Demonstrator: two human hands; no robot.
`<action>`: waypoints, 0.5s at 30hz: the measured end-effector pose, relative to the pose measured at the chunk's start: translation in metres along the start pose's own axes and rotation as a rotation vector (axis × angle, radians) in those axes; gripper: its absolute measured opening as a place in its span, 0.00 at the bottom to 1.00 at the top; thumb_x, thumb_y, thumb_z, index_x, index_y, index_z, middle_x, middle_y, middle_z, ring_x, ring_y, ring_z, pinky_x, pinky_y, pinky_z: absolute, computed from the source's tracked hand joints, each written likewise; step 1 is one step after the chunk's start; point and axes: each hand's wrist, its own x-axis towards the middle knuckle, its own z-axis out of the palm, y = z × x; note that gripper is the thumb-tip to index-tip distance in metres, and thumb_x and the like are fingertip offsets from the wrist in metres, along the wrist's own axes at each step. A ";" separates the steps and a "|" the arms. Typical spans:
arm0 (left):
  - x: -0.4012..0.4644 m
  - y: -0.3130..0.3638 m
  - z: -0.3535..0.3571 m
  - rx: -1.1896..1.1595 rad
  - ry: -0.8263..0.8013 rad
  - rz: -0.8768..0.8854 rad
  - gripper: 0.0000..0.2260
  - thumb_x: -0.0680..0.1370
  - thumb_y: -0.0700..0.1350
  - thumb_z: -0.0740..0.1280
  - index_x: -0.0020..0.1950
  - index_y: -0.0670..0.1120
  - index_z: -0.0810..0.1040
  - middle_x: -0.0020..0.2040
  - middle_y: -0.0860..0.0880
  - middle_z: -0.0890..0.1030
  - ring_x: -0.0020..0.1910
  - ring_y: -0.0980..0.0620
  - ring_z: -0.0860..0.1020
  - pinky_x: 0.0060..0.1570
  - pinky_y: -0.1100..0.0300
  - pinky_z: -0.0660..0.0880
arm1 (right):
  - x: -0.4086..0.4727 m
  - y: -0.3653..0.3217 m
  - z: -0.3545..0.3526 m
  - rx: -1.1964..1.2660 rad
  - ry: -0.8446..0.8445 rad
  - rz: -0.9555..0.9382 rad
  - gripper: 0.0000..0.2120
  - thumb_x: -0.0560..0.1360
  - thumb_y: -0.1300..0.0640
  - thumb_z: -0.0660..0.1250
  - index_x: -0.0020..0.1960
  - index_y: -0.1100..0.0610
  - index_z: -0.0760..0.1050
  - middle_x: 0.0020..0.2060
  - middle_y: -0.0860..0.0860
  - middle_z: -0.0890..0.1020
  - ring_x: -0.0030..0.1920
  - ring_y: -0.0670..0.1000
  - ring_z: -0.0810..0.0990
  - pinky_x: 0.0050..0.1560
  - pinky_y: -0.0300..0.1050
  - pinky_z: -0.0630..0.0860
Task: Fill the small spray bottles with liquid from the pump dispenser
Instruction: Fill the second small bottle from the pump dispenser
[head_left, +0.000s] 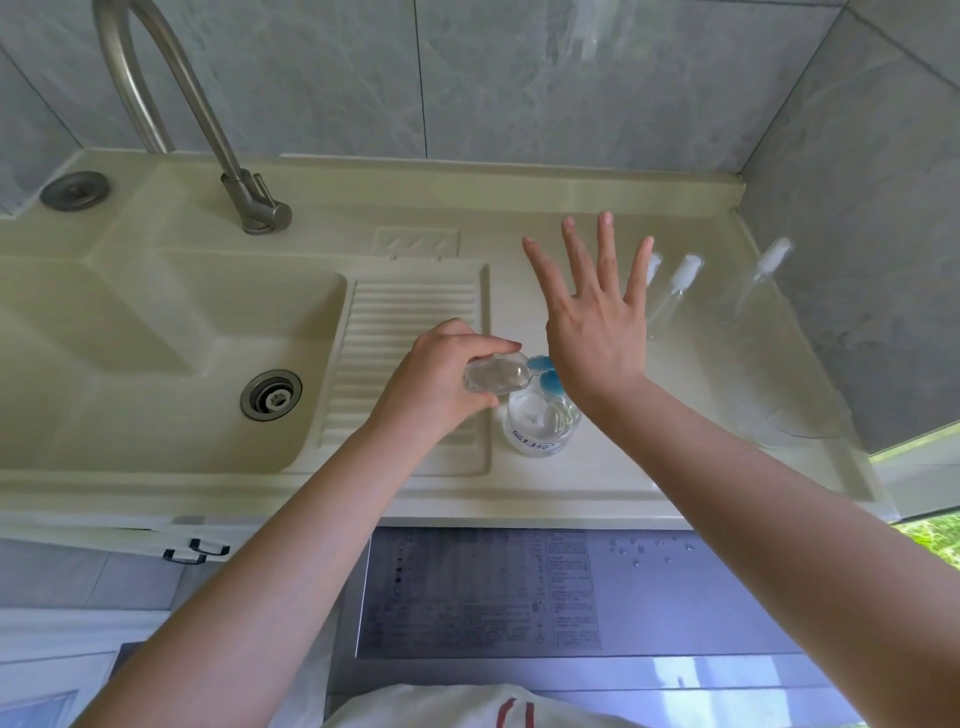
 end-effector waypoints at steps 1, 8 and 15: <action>0.000 0.000 0.000 -0.002 -0.001 0.001 0.29 0.64 0.39 0.81 0.61 0.59 0.81 0.49 0.55 0.76 0.49 0.57 0.77 0.56 0.58 0.76 | 0.001 0.001 -0.004 -0.005 0.010 -0.003 0.44 0.70 0.69 0.55 0.82 0.46 0.47 0.81 0.58 0.52 0.80 0.67 0.43 0.75 0.73 0.41; 0.001 0.001 -0.001 -0.002 0.003 -0.002 0.29 0.64 0.39 0.81 0.61 0.59 0.81 0.49 0.55 0.76 0.49 0.58 0.76 0.56 0.61 0.74 | -0.003 0.001 -0.002 -0.037 0.003 -0.013 0.41 0.76 0.66 0.60 0.82 0.46 0.46 0.81 0.58 0.50 0.79 0.67 0.43 0.74 0.74 0.42; 0.001 0.001 0.000 -0.014 -0.004 -0.007 0.29 0.64 0.39 0.81 0.61 0.58 0.81 0.49 0.55 0.76 0.49 0.59 0.76 0.57 0.59 0.75 | 0.000 0.004 -0.012 -0.020 -0.038 -0.007 0.45 0.70 0.69 0.54 0.82 0.46 0.43 0.81 0.59 0.47 0.79 0.67 0.39 0.74 0.73 0.40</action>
